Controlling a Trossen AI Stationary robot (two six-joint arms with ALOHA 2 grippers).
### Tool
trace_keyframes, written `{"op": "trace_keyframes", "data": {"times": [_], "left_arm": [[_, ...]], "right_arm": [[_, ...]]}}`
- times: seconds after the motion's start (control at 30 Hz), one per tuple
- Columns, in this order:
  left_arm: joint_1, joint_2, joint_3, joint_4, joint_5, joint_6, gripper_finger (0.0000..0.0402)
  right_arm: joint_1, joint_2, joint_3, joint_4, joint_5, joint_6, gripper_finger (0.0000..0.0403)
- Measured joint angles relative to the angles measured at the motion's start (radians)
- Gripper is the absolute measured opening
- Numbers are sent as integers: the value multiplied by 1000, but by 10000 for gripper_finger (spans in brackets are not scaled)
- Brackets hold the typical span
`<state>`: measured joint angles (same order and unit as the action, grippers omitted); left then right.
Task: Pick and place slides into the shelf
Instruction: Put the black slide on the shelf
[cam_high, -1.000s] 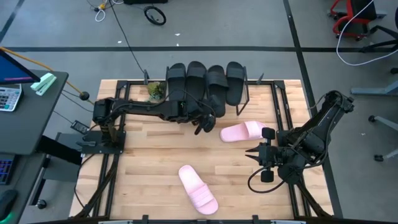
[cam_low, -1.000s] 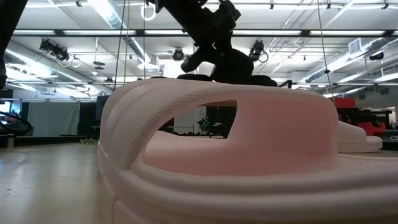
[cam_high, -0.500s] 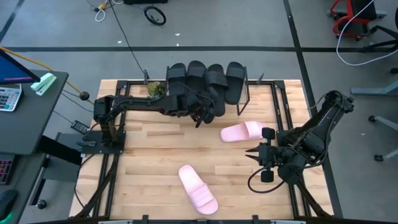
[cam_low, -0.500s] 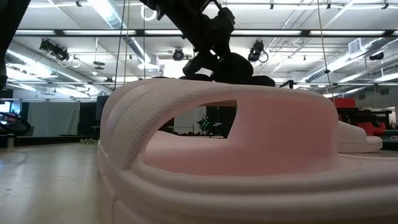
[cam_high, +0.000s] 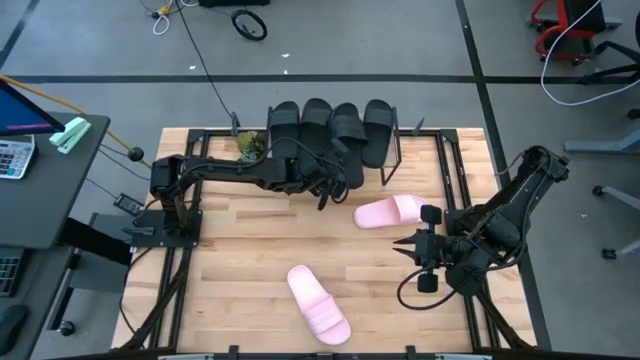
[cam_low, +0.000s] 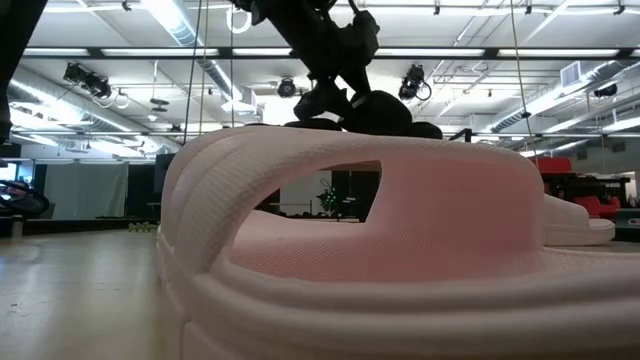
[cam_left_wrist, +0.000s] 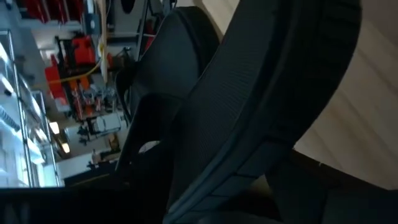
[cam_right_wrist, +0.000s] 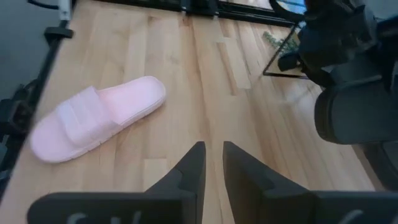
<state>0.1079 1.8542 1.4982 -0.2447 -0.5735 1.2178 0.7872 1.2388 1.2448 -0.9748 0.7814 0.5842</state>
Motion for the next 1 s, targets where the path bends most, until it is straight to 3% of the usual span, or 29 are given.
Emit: {"op": "trace_keyframes", "data": {"times": [0.2, 0.53, 0.63, 0.83, 1.0], "left_arm": [[-3, 0, 0, -9, -3, -61, 224], [-4, 0, 2, -18, -3, 6, 97], [-11, 0, 1, -8, -28, 67, 96], [-52, 2, 0, 74, -193, 278, 95], [-41, 2, 0, 78, -201, 314, 95]], "right_arm": [[-84, 1, -93, 52, 22, 58, 40], [-164, 0, -174, 56, -15, 77, 21], [-163, -3, -174, 56, -17, 77, 21], [-163, -4, -174, 56, -17, 74, 21], [-163, -4, -174, 56, -17, 68, 20]]}}
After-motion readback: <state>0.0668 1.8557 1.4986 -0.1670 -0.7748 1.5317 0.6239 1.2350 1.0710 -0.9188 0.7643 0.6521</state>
